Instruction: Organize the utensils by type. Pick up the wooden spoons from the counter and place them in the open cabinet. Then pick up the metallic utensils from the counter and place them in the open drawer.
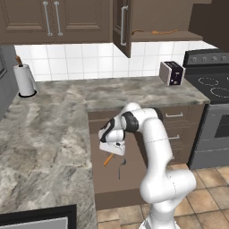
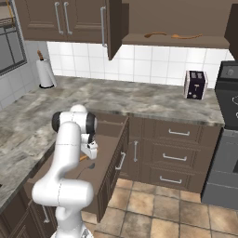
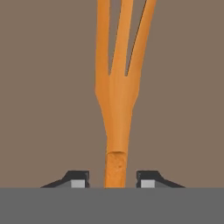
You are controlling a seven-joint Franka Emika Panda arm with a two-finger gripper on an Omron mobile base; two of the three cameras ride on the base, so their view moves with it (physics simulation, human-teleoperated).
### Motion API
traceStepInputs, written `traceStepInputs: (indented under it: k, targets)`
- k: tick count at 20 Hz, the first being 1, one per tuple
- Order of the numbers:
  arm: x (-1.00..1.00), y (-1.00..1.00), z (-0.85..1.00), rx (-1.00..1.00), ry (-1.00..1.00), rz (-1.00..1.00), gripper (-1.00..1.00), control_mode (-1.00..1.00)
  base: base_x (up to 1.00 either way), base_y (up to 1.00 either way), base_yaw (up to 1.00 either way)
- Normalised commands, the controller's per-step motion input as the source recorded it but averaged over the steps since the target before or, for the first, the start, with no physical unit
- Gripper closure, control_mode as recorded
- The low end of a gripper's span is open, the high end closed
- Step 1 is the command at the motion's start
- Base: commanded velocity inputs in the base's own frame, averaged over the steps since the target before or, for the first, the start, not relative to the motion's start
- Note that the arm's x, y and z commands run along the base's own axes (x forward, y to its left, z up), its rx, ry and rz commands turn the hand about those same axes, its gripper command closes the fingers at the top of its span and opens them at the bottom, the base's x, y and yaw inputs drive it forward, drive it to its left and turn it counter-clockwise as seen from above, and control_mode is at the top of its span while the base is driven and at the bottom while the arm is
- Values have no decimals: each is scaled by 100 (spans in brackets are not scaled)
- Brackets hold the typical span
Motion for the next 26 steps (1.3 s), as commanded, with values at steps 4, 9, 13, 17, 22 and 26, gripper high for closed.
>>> traceStepInputs:
  k: [4, 9, 13, 17, 22, 26]
  targets:
    - [-9, -2, 29, 0, 0, 0, -100, -100, 0, 0, 0]
    - [-21, -8, 53, 0, -4, 0, -100, -100, 0, 0, 0]
    - [-45, -20, 56, 0, -12, 4, -100, -100, 0, 0, 0]
    - [-67, -24, 56, 0, -26, 18, -100, -100, 0, 0, 0]
    - [-81, -22, 53, 0, -38, 23, -100, -100, 0, 0, 0]
    - [-74, -18, 63, 0, -39, 21, -100, -100, 0, 0, 0]
